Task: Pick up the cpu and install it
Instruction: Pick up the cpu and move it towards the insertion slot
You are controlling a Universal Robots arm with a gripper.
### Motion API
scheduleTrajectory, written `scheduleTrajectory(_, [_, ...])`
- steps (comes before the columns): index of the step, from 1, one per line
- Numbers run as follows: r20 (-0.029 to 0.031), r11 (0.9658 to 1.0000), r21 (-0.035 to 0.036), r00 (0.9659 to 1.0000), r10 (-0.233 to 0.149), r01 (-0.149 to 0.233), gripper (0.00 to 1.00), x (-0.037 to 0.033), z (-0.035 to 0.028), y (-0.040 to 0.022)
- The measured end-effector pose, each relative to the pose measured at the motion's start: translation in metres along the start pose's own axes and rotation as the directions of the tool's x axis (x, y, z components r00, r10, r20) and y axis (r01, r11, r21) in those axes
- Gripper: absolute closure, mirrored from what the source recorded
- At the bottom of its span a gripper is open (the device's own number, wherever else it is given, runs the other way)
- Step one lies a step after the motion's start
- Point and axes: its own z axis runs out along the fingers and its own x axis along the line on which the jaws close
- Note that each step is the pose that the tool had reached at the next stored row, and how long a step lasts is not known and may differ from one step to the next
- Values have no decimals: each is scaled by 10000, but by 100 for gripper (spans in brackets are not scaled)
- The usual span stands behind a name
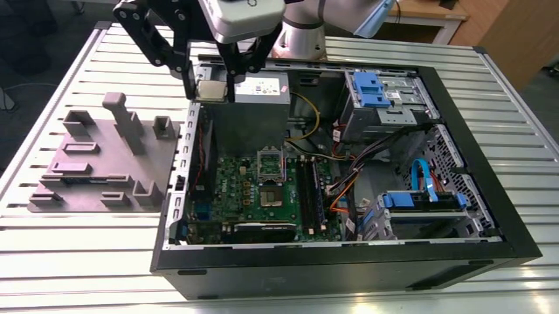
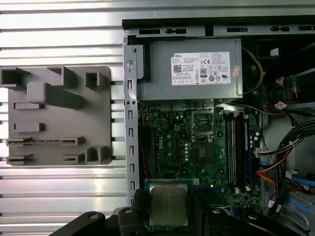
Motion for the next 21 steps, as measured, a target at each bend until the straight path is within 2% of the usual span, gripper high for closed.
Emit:
scheduleTrajectory(2, [0,10000,0,10000,-2,2,53,-7,0,0])
scheduleTrajectory(5, [0,10000,0,10000,-1,1,53,-63,0,2])
scheduleTrajectory(9, [1,10000,0,10000,0,0,53,-70,0,2])
scheduleTrajectory(12, [1,10000,-1,10000,-1,1,53,-128,-1,5])
scheduleTrajectory(21, [1,10000,0,10000,1,-1,53,-177,-1,6])
